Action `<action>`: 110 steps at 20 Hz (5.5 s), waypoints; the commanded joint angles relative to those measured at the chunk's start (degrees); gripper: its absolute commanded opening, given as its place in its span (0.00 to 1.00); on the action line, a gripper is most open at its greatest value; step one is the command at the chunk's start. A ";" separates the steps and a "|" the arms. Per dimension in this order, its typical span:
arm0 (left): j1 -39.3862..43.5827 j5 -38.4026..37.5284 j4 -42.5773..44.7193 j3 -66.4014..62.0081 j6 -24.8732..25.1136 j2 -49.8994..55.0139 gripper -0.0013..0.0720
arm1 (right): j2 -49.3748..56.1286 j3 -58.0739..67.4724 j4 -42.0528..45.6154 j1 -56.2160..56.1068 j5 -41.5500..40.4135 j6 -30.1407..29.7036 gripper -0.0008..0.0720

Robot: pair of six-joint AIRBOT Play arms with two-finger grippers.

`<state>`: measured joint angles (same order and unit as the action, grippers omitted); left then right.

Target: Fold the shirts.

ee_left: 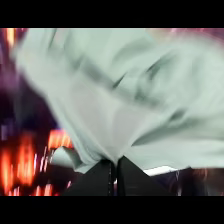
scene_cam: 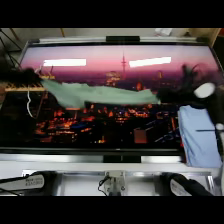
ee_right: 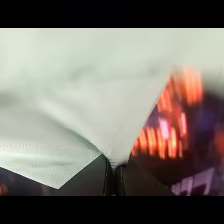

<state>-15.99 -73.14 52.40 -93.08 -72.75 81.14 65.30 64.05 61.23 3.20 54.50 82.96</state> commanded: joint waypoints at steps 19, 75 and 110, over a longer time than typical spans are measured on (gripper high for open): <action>0.02 -5.84 15.56 -8.35 -11.21 -39.74 0.06 | -26.91 29.86 33.66 -0.04 34.34 10.58 0.11; -5.57 -0.85 3.34 54.31 3.15 -7.48 0.63 | 2.86 -8.83 25.33 9.31 27.12 11.19 0.73; 2.86 3.87 1.53 45.35 1.60 -13.49 0.06 | 3.50 -18.71 11.69 5.03 6.91 3.41 0.11</action>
<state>-10.44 -65.14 53.82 -40.88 -72.60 67.70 70.98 40.18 72.51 8.60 59.57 87.83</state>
